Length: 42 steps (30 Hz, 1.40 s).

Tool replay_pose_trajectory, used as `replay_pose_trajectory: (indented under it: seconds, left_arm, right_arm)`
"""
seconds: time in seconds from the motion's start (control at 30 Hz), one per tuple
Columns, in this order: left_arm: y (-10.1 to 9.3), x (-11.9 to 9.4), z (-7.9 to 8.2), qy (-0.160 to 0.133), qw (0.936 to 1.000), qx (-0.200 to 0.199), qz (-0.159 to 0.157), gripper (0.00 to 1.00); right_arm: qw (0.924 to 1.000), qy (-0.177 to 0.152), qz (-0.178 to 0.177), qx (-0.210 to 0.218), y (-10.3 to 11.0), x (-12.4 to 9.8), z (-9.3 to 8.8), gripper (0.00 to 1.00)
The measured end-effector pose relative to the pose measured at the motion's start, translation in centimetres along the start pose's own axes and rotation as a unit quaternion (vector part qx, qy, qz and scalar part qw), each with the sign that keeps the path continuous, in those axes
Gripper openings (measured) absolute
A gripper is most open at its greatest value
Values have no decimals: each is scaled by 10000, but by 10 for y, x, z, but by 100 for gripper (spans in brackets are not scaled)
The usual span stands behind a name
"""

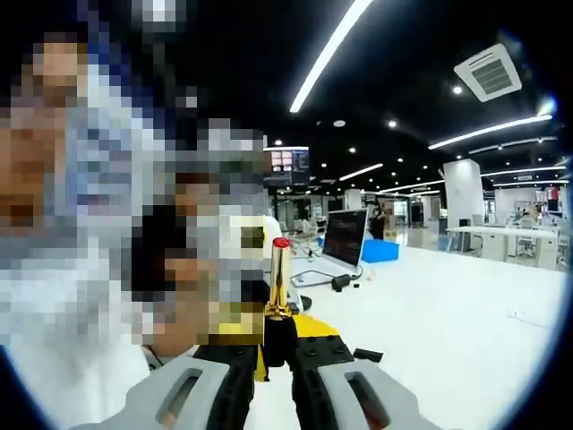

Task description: Unscrew the lipstick cap, remove the lipstick, and put the cap back on the lipstick

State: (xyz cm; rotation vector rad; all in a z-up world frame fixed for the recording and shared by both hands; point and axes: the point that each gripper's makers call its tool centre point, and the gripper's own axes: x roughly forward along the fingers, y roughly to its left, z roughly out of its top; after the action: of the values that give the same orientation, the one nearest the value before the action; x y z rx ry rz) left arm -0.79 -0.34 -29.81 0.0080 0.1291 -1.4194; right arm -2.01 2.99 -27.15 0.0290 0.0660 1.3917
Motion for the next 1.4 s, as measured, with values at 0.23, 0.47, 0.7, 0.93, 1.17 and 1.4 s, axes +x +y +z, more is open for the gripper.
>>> replay_pose_trajectory:
  seconds: [0.23, 0.47, 0.7, 0.93, 1.17, 1.4]
  left_arm:
    - [-1, 2, -3, 64, 10000, 23, -39, 13]
    - [-1, 4, -6, 116, 9999, 55, -42, 13]
    - [-1, 6, -8, 151, 9999, 44, -62, 13]
    - [-3, 7, -9, 193, 9997, 77, -107, 13]
    - [-4, 8, -8, 200, 9996, 120, -125, 13]
    - [-6, 8, -8, 200, 9996, 145, -135, 13]
  right_arm:
    - [9999, -134, -39, 33, -2, -2, 6, 12]
    - [9996, -283, -41, 66, -3, -6, 13, 13]
    - [9992, -372, 37, 124, -1, -7, 17, 13]
    - [9987, -462, 85, 171, 0, -8, 22, 13]
    - [9983, -519, 138, 208, 2, -6, 23, 15]
    - [9978, -568, 228, 271, 5, -5, 24, 14]
